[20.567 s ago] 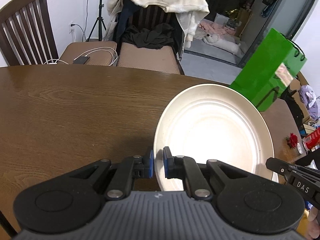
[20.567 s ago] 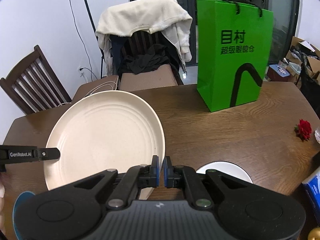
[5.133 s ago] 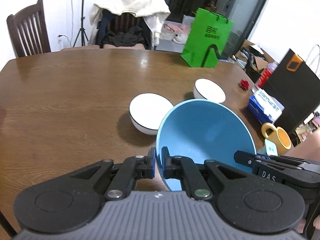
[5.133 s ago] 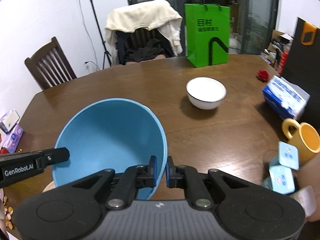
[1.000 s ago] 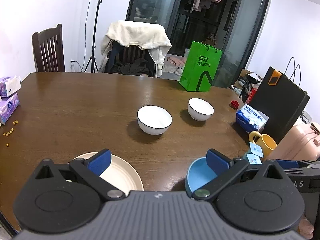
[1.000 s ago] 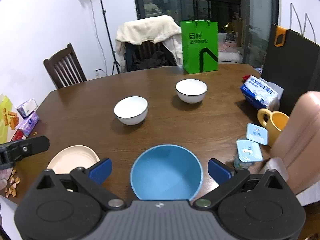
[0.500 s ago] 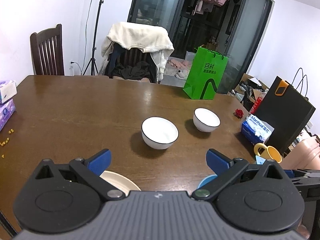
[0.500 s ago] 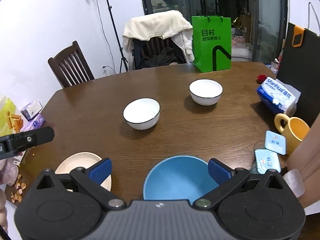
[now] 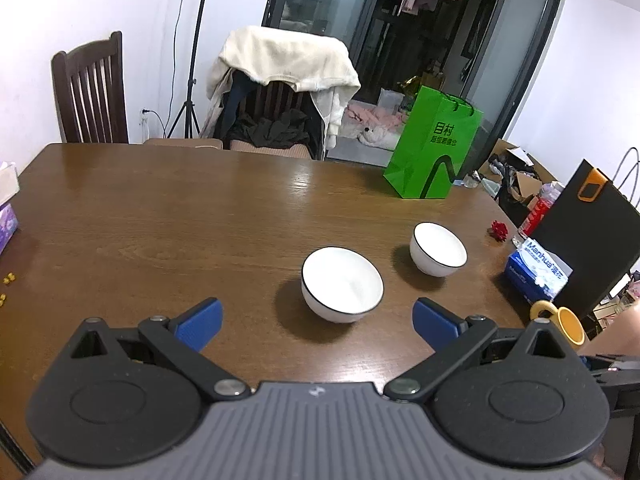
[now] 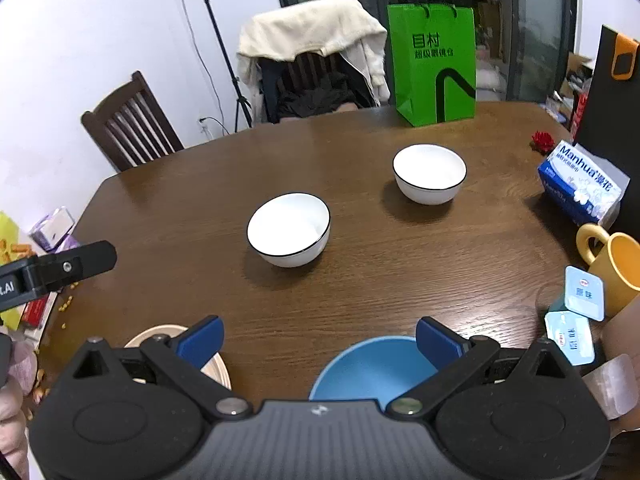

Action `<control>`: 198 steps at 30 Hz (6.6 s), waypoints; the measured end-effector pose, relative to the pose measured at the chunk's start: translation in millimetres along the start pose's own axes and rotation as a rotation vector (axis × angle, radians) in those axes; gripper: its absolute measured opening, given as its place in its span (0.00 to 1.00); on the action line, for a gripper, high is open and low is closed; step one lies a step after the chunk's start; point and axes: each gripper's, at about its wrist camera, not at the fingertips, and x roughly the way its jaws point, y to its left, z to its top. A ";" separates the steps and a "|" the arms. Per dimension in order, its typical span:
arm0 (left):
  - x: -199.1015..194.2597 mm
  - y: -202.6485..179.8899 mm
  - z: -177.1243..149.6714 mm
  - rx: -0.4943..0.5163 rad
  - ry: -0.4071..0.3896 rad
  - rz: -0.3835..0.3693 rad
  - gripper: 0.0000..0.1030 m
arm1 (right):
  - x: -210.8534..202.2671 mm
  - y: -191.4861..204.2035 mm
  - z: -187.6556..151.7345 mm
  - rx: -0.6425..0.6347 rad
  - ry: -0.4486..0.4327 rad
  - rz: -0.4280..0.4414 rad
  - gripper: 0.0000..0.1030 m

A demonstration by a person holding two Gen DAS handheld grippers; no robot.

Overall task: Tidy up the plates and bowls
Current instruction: 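Move both open grippers toward the white bowls, then lower both open grippers onto the rim of the larger white bowl, then close both grippers on the white bowl rim, then lift the white bowl with both grippers and carry it toward the blue bowl, then lower the held white bowl into the blue bowl with both grippers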

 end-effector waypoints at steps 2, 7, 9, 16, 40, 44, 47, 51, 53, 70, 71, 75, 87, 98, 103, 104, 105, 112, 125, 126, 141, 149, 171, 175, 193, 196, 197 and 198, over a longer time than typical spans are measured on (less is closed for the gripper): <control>12.0 3.9 8.4 -0.004 0.016 -0.001 1.00 | 9.4 1.6 7.0 0.011 0.016 -0.006 1.00; 41.6 13.7 29.2 -0.008 0.049 -0.006 1.00 | 36.2 6.9 24.6 0.038 0.060 -0.021 1.00; 54.2 17.8 37.0 -0.009 0.062 -0.008 1.00 | 47.4 7.9 32.8 0.054 0.080 -0.025 1.00; 102.6 25.0 65.4 0.002 0.129 0.000 1.00 | 84.2 8.1 63.3 0.105 0.107 -0.048 1.00; 249.9 34.4 75.3 -0.017 0.340 -0.004 0.90 | 206.6 -20.2 117.1 0.241 0.220 -0.150 0.74; 258.2 34.7 69.1 -0.007 0.376 -0.026 0.77 | 224.8 -20.1 113.7 0.240 0.261 -0.143 0.63; 261.9 33.8 64.4 -0.003 0.398 -0.048 0.67 | 236.4 -19.8 110.6 0.246 0.287 -0.135 0.53; 267.7 32.5 60.2 -0.002 0.419 -0.067 0.50 | 247.4 -17.2 106.5 0.244 0.311 -0.133 0.47; 270.6 31.5 59.5 -0.003 0.429 -0.080 0.35 | 251.4 -17.0 105.6 0.245 0.318 -0.135 0.41; 274.5 29.5 54.9 -0.005 0.448 -0.111 0.10 | 253.7 -6.1 101.0 0.229 0.295 -0.123 0.06; 274.3 29.3 54.7 -0.003 0.448 -0.110 0.10 | 252.7 -5.3 100.3 0.227 0.296 -0.125 0.06; 274.3 28.0 52.9 0.000 0.453 -0.108 0.10 | 251.4 -3.7 99.9 0.219 0.292 -0.121 0.06; 263.6 25.7 50.8 0.011 0.443 -0.106 0.10 | 245.9 0.4 92.8 0.210 0.284 -0.132 0.07; 241.4 17.1 51.5 0.024 0.422 -0.101 0.10 | 226.5 1.9 87.5 0.213 0.260 -0.135 0.07; 227.5 11.5 50.1 0.028 0.406 -0.104 0.10 | 213.2 2.7 85.7 0.208 0.246 -0.137 0.07; 224.0 10.6 49.8 0.029 0.402 -0.105 0.10 | 210.0 2.8 85.2 0.206 0.242 -0.138 0.07; 220.7 9.4 49.7 0.029 0.399 -0.105 0.10 | 207.0 3.1 84.7 0.206 0.239 -0.140 0.07; 196.5 3.8 44.4 0.029 0.377 -0.098 0.10 | 184.7 7.4 77.5 0.194 0.218 -0.137 0.07; 156.4 -7.9 33.1 0.033 0.348 -0.082 0.10 | 148.1 9.6 59.2 0.180 0.193 -0.117 0.07; 153.5 -8.5 32.1 0.034 0.345 -0.081 0.10 | 145.0 9.6 57.4 0.178 0.191 -0.115 0.07; 104.7 -26.4 13.5 0.039 0.299 -0.084 0.10 | 96.2 10.5 32.7 0.166 0.145 -0.108 0.07; 82.0 -39.7 0.9 0.048 0.282 -0.087 0.10 | 72.6 6.7 16.2 0.168 0.126 -0.107 0.07; 45.8 -81.9 -35.3 0.076 0.267 -0.124 0.10 | 22.9 -27.3 -24.0 0.196 0.086 -0.127 0.07; 46.8 -90.2 -43.0 0.080 0.277 -0.137 0.10 | 18.6 -35.6 -31.2 0.207 0.087 -0.138 0.07; 64.3 -126.3 -75.0 0.113 0.334 -0.196 0.10 | 11.8 -80.2 -59.7 0.256 0.103 -0.208 0.07; 69.2 -128.4 -79.3 0.114 0.345 -0.198 0.10 | 14.6 -85.0 -63.5 0.260 0.112 -0.213 0.07; 70.8 -129.0 -80.9 0.113 0.349 -0.198 0.10 | 16.1 -86.7 -64.9 0.261 0.115 -0.215 0.07; 72.4 -129.7 -82.2 0.113 0.353 -0.197 0.10 | 17.6 -88.2 -65.9 0.262 0.119 -0.216 0.07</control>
